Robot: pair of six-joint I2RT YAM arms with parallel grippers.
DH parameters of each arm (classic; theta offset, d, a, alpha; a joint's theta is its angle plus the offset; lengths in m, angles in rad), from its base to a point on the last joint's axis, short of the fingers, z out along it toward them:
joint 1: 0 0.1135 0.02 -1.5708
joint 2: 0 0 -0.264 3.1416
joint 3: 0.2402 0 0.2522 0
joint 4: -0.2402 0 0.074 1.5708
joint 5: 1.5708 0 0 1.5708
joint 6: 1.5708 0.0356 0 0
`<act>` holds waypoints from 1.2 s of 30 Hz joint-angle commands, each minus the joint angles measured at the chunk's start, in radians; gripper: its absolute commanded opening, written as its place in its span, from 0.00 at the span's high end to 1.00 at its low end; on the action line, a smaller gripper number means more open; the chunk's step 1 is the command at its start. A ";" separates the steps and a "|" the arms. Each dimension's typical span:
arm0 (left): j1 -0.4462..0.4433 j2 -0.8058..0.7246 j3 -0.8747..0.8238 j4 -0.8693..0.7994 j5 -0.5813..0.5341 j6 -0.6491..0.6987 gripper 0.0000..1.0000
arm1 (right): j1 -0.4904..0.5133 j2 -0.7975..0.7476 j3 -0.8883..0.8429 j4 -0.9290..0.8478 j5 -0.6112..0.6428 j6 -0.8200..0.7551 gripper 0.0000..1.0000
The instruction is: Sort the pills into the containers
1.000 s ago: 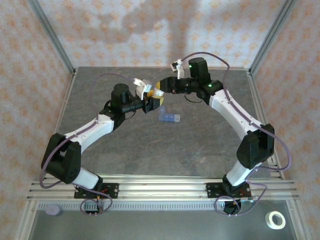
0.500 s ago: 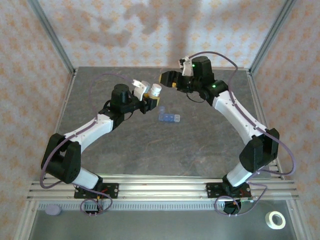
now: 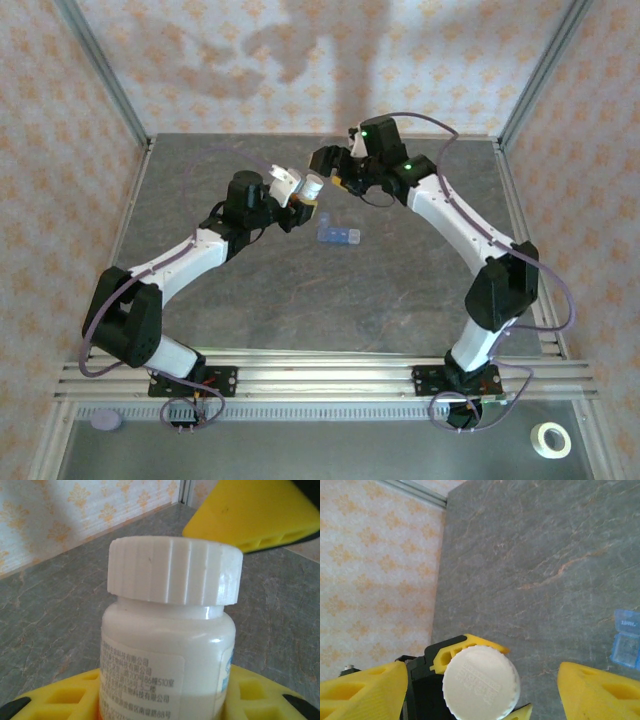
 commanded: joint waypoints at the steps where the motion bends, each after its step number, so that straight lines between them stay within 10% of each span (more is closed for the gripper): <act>1: -0.005 -0.029 0.038 0.004 -0.015 0.024 1.00 | 0.014 0.017 0.048 -0.016 0.020 0.012 0.23; 24: -0.005 -0.028 0.039 0.026 -0.009 0.009 1.00 | 0.039 0.042 0.047 -0.029 -0.010 -0.019 0.56; 36: 0.001 -0.050 0.030 0.058 0.109 -0.081 1.00 | -0.038 -0.003 0.004 0.052 -0.136 -0.317 0.63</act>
